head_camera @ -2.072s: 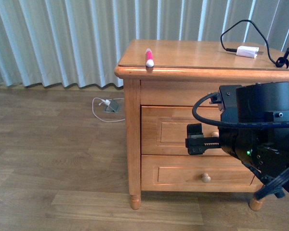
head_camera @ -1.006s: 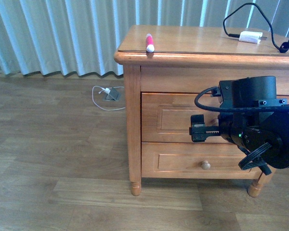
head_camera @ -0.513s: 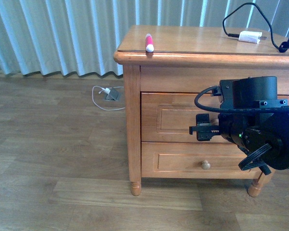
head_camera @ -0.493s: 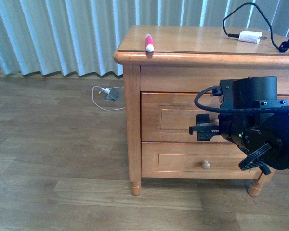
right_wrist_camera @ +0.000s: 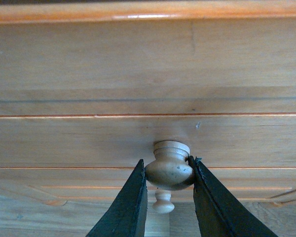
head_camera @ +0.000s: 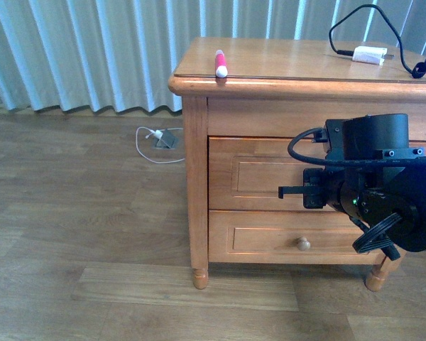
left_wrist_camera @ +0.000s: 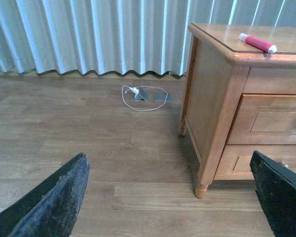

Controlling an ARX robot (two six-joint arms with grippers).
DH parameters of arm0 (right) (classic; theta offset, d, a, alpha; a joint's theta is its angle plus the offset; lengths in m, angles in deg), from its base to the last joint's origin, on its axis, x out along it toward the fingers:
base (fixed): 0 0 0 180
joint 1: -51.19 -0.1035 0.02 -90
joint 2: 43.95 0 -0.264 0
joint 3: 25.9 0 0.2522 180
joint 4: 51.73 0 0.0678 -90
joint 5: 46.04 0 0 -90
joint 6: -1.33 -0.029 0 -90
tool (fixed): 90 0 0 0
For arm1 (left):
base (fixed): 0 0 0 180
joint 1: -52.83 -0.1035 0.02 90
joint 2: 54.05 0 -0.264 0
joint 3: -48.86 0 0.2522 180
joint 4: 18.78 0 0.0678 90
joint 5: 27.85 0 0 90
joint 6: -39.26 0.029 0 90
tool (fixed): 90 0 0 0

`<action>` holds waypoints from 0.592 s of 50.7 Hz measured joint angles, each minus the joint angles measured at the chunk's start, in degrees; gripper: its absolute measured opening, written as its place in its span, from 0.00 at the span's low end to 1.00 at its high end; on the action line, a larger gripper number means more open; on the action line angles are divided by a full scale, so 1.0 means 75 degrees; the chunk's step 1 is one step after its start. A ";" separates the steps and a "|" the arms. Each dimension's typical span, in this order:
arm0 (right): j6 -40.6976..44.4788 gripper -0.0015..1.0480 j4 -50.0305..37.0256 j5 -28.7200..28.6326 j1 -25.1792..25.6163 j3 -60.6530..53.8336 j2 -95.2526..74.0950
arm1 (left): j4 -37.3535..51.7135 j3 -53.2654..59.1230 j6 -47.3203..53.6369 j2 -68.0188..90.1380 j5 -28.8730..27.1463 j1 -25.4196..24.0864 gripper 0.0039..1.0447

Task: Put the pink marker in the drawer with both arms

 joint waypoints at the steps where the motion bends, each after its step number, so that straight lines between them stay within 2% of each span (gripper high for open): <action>1: -0.0061 0.21 -0.0041 -0.0038 -0.0009 -0.0172 0.0108 | 0.0000 0.0000 0.0000 0.0000 0.0000 0.0000 0.95; 30: -0.0393 0.20 -0.1364 -0.0551 -0.0420 -0.5112 0.3063 | 0.0000 0.0000 0.0000 0.0000 -0.0003 0.0000 0.95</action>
